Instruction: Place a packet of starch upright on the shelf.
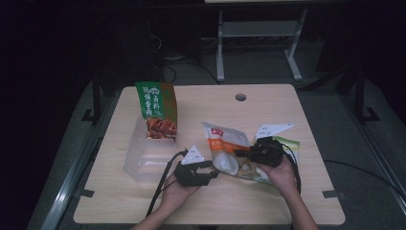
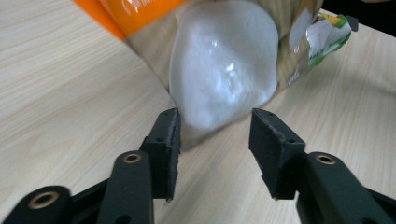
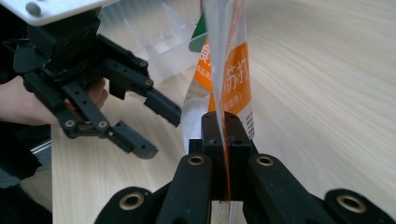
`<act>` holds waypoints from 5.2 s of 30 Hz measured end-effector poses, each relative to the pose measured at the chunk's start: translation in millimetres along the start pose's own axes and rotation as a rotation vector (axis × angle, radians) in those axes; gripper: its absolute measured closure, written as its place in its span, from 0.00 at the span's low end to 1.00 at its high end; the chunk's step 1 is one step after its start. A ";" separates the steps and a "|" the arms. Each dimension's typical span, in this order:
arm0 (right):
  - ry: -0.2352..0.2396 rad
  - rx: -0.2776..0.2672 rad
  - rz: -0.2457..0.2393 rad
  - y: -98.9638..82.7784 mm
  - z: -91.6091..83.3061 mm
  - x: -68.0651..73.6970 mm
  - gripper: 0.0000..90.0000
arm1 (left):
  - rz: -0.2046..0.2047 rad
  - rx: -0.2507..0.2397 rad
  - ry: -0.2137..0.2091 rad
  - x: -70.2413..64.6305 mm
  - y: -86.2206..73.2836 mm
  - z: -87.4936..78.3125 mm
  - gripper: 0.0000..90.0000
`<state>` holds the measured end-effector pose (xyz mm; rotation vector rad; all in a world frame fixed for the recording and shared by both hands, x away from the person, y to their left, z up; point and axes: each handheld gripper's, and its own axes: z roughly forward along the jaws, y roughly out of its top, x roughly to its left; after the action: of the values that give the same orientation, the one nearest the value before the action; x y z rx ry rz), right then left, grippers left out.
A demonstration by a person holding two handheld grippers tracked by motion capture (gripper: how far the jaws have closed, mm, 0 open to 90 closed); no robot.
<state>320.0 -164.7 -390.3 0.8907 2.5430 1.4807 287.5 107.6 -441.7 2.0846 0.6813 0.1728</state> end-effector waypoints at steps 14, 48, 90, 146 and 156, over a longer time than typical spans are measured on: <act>-0.032 -0.024 -0.004 9.1 -0.8 0.7 1.00 | 0.035 0.027 0.009 -4.9 -11.6 -10.1 0.41; -0.002 -0.021 -0.038 62.8 16.4 13.0 1.00 | 0.090 -0.006 -0.040 -17.4 -21.6 -32.8 0.35; 0.117 -0.054 -0.135 160.4 75.4 46.7 1.00 | 0.134 -0.025 -0.043 -23.1 -20.4 -39.3 0.34; 0.134 0.319 -0.211 179.5 223.5 59.4 0.87 | 0.148 -0.024 -0.002 -14.6 -33.1 -55.2 0.34; 0.167 0.422 -0.192 176.1 241.8 53.5 0.96 | 0.162 -0.017 -0.009 -15.7 -33.4 -55.6 0.34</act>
<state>434.9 115.4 -364.0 0.5506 3.0275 1.0219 240.4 154.3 -434.4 2.1227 0.5041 0.2594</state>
